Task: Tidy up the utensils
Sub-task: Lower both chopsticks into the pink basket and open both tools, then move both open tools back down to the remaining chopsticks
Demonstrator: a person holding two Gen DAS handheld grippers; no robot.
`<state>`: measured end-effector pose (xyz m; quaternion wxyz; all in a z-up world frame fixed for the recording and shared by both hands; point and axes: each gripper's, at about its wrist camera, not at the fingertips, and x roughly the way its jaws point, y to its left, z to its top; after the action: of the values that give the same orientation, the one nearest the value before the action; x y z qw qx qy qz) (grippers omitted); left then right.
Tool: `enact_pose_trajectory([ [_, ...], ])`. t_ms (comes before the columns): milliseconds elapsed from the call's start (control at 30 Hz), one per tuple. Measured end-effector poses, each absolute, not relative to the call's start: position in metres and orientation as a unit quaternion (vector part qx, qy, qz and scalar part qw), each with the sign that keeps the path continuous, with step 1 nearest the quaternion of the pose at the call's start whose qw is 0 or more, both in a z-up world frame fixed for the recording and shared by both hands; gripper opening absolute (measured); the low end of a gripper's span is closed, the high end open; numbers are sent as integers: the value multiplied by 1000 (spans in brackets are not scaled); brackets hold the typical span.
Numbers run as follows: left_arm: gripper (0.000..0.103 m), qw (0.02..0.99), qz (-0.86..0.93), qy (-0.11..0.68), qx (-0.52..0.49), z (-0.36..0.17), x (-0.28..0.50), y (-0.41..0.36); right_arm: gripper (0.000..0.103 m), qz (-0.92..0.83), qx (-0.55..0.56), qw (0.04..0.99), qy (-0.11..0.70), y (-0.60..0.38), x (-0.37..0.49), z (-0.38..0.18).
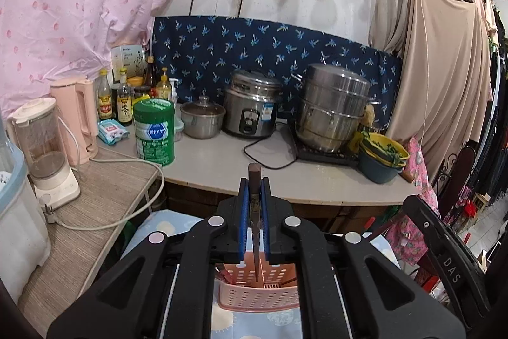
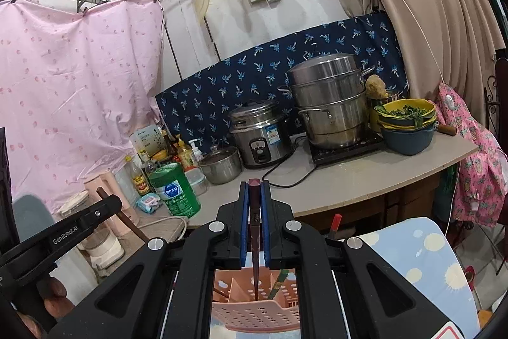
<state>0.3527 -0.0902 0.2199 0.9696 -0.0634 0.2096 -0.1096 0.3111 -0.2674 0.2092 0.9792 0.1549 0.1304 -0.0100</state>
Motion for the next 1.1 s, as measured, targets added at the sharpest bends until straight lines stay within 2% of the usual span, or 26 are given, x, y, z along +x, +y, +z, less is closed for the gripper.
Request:
enact_pose_trajectory([
  [267,8,968,-102,224,-48,203,357,-97,9,-11,150,976,157,-266,317,188],
  [333,8,970,-97,221,-42,200,354,-99,13,-13,149,977,155,-266,315,187],
  [400,13,970,-95,221,-39,199,353,-100,18,-15,150,977,154,-266,312,187],
  [467,22,970,-93,221,-38,199,351,-100,19,-15,150,977,152,-266,310,188],
  [533,25,971,-92,219,-38,199,347,-100,19,-13,149,977,152,-266,306,189],
  [800,28,970,-95,222,-37,200,328,-98,22,-3,144,977,156,-261,280,188],
  [933,33,970,-92,223,-31,198,307,-95,22,0,137,978,161,-254,259,185],
  [1100,33,967,-94,236,-31,190,283,-89,23,3,123,977,173,-243,228,173],
])
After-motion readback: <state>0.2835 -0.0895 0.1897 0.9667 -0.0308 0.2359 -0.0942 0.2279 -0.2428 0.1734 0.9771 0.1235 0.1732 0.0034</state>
